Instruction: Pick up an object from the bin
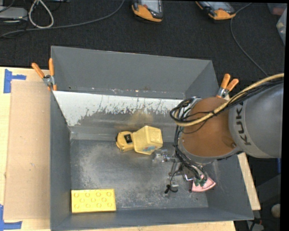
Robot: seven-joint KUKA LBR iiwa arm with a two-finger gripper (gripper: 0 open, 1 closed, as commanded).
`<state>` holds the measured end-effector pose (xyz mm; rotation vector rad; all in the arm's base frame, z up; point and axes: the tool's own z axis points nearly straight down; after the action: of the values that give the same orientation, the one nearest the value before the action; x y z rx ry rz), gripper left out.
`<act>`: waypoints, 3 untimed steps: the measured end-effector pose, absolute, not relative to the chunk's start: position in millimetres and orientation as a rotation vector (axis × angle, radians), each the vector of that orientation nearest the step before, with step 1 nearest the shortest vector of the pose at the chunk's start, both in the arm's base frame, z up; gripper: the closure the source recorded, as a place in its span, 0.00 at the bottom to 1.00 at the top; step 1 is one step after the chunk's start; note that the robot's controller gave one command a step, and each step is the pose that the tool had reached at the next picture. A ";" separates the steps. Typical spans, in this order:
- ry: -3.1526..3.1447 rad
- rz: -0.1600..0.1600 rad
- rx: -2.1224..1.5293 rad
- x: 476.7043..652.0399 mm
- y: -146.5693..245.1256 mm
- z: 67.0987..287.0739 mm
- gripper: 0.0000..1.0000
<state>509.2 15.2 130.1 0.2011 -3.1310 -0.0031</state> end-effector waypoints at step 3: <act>-3.129 -0.003 0.231 514.8 51.5 135.5 1.00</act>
Offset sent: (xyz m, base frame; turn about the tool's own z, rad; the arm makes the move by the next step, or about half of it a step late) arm 0.0000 0.0000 0.0000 0.0000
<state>514.8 51.5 135.5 0.2310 -3.1291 -0.0032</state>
